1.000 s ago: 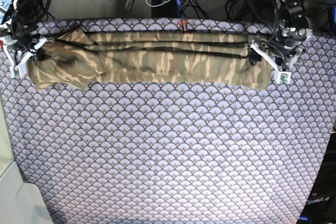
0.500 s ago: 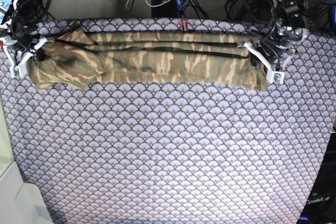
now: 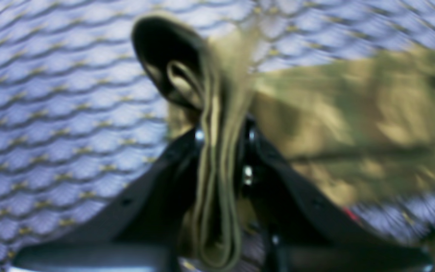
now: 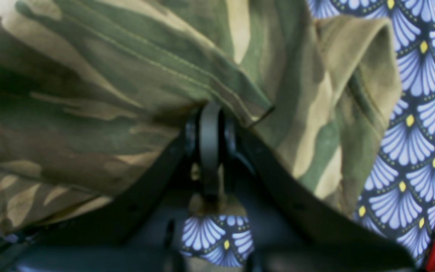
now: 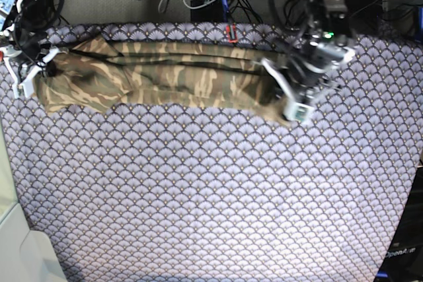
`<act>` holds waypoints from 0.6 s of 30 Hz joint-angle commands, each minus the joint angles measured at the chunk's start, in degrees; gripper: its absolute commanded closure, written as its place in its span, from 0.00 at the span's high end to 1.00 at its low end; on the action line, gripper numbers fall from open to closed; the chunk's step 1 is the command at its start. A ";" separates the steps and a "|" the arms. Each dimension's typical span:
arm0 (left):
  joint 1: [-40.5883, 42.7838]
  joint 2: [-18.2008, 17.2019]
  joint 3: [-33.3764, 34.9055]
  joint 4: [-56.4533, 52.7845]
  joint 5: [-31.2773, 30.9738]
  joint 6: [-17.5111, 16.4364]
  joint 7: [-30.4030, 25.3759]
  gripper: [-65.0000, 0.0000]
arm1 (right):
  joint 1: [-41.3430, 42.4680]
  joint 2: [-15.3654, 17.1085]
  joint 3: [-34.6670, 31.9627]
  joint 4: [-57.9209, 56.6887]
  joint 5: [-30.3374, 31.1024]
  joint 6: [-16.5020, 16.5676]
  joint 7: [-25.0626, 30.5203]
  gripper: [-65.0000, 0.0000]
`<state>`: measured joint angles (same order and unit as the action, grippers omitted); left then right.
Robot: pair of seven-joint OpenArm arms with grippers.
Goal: Fold the T-shirt properly
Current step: 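Lift the strip end with the left gripper and fold it toward the right gripper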
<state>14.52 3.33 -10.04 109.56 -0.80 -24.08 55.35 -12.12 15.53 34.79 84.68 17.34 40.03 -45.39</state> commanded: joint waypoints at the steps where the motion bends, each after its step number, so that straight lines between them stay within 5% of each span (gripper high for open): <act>1: -0.85 -0.04 1.74 0.90 -0.39 -0.14 -0.36 0.01 | 0.30 0.87 0.07 0.55 0.46 -0.03 0.42 0.00; 6: -2.44 1.55 12.20 0.82 -0.39 1.09 1.31 0.01 | 0.12 0.87 0.07 0.55 0.46 -0.03 0.33 0.00; 12: -5.60 4.89 23.10 -1.29 -0.83 14.10 1.31 0.01 | 0.03 0.87 -0.02 0.55 0.46 -0.03 0.33 0.00; 18: -7.62 5.67 32.33 -7.62 -0.83 18.23 1.22 0.01 | 0.03 0.87 -0.02 -0.42 0.46 -0.03 0.33 0.00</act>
<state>8.03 8.29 22.09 100.97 -1.43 -5.98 58.04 -12.29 15.57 34.70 83.96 17.87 40.03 -44.91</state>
